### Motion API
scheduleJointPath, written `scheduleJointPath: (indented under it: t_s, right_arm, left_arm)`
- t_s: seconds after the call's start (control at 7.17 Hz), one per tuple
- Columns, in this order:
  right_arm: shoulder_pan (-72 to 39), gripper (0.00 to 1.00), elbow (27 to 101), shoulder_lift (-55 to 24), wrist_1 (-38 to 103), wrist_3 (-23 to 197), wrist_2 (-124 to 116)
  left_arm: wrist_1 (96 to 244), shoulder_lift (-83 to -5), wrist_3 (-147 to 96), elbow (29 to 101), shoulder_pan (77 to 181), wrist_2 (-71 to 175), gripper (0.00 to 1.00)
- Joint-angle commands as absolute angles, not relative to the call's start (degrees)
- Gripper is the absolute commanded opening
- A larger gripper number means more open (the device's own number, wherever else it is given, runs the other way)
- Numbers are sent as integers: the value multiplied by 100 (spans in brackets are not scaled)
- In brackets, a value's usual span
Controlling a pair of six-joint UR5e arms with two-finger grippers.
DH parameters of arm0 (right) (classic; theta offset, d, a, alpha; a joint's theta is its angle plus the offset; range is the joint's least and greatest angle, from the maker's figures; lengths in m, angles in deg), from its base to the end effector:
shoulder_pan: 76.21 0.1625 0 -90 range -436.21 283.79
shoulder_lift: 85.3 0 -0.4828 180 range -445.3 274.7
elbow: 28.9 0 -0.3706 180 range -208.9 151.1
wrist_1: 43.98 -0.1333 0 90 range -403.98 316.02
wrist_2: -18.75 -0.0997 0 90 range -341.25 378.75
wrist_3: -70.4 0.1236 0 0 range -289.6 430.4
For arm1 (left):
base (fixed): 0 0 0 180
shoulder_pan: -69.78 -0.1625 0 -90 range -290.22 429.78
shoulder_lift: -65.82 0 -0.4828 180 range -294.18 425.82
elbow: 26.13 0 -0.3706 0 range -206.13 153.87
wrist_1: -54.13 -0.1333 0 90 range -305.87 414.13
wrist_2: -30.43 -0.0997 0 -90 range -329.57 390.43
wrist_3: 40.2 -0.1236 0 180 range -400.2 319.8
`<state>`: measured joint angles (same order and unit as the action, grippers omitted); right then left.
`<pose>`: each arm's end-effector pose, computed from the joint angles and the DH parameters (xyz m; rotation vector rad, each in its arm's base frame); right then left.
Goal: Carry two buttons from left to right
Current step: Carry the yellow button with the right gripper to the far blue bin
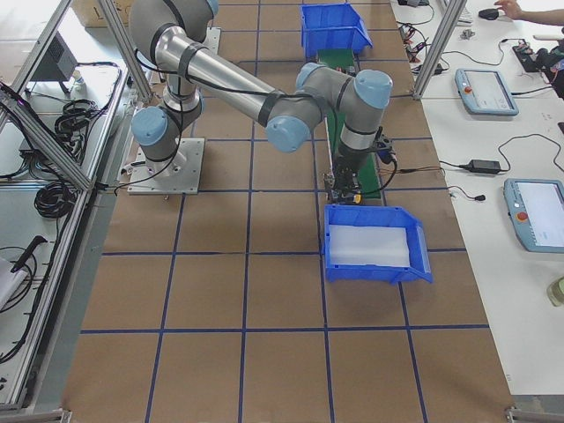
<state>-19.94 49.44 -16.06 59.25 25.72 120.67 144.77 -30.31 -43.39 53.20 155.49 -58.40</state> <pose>-0.2686 -0.5964 0.4419 0.2688 -2.9206 -0.1116 -0.0959 -0.5375 0.5554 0.0289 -3.1237 0.1082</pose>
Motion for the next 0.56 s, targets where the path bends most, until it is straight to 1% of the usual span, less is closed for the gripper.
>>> scheduleJointPath:
  t_s: [0.0, 0.14, 0.42]
  right_arm:
    - [-2066, 10, 4889, -2103, 6645, 2514, 11983]
    - [-2066, 10, 4889, -2332, 6919, 2479, 11835]
    - [-2066, 10, 4889, -2439, 7176, 2409, 11606]
  left_arm:
    - [14535, -2980, -4415, 5385, 15592, -5869, 100]
    - [14553, -2972, -4415, 5402, 15618, -5886, 100]
    - [14588, -2998, -4424, 5385, 15618, -5904, 100]
